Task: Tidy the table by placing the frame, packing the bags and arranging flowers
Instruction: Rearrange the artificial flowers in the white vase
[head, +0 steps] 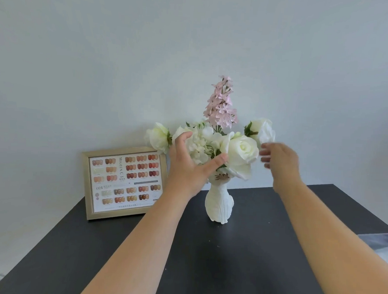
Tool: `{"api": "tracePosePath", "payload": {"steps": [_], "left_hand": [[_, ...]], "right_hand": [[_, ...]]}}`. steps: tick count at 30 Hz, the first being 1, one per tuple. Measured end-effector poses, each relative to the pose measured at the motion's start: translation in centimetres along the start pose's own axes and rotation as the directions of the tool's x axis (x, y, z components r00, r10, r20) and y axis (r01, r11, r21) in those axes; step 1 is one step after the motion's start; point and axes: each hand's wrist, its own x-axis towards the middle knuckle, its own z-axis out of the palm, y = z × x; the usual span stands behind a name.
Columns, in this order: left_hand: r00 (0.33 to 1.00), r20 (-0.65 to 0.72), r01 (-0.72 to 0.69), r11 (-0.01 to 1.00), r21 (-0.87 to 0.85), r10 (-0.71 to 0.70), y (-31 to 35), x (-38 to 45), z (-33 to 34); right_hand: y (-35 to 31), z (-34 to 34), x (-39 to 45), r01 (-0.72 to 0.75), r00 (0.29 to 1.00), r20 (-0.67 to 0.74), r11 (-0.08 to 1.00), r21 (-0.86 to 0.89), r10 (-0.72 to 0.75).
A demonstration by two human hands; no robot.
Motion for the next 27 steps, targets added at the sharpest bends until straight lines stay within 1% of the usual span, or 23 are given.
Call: {"api": "tracePosePath", "payload": {"steps": [1, 2, 3, 4, 5, 9, 11, 13, 16, 19, 21, 23, 25, 27], "left_hand": [[1.000, -0.014, -0.007, 1.000, 0.022, 0.007, 0.0, 0.0, 0.2], [0.999, -0.034, -0.014, 0.999, 0.045, 0.015, 0.0, 0.0, 0.4], [0.998, -0.057, -0.017, 0.998, 0.065, 0.021, -0.1, 0.1, 0.5], [0.997, -0.077, -0.018, 0.997, 0.073, 0.023, -0.2, 0.3, 0.6], [0.996, -0.087, -0.018, 0.997, 0.069, 0.024, -0.4, 0.5, 0.6], [0.998, -0.059, -0.012, 0.999, 0.045, 0.015, -0.5, 0.6, 0.8], [0.999, -0.046, -0.004, 0.999, 0.039, 0.006, -0.7, 0.6, 0.9], [0.999, -0.052, 0.002, 0.999, 0.054, 0.000, -1.2, 0.8, 0.8], [0.998, -0.061, 0.025, 0.998, 0.064, -0.021, -1.7, 1.0, 0.5], [0.997, -0.068, 0.029, 0.998, 0.057, -0.025, -1.9, 1.1, 0.3], [0.997, -0.075, 0.024, 0.998, 0.062, -0.019, -1.9, 1.2, 0.3], [0.996, -0.084, 0.020, 0.998, 0.063, -0.014, -1.9, 1.2, 0.4], [0.997, -0.082, 0.014, 0.999, 0.043, -0.010, -1.9, 1.3, 0.5], [0.998, -0.057, 0.010, 1.000, 0.011, -0.010, -1.8, 1.4, 0.8]], "right_hand": [[0.4, -0.1, 1.3, -0.200, 0.975, 0.089, 0.979, -0.049, 0.204], [1.0, -0.1, 2.4, -0.327, 0.922, 0.189, 0.941, -0.092, 0.339], [1.5, 0.0, 3.5, -0.389, 0.874, 0.271, 0.915, -0.107, 0.403], [1.9, 0.3, 4.4, -0.405, 0.851, 0.321, 0.909, -0.100, 0.415], [2.1, 0.6, 5.3, -0.403, 0.843, 0.361, 0.913, -0.066, 0.398], [3.8, 2.1, 9.3, -0.400, 0.849, 0.437, 0.902, 0.162, 0.298], [3.6, 2.6, 9.1, -0.375, 0.859, 0.456, 0.893, 0.250, 0.233], [2.2, 2.9, 7.2, -0.313, 0.866, 0.480, 0.902, 0.299, 0.141], [1.6, 2.4, 6.6, -0.221, 0.870, 0.493, 0.902, 0.371, 0.010], [0.0, 1.5, 6.7, -0.176, 0.886, 0.463, 0.895, 0.409, -0.037], [-1.7, 1.0, 6.2, -0.126, 0.894, 0.445, 0.920, 0.371, -0.057], [-2.9, 0.9, 6.0, -0.031, 0.907, 0.411, 0.961, 0.275, -0.088], [-3.5, 1.0, 5.6, 0.078, 0.906, 0.405, 0.989, 0.128, -0.124], [-3.6, 1.3, 5.0, 0.174, 0.892, 0.431, 0.983, -0.058, -0.133]]}}
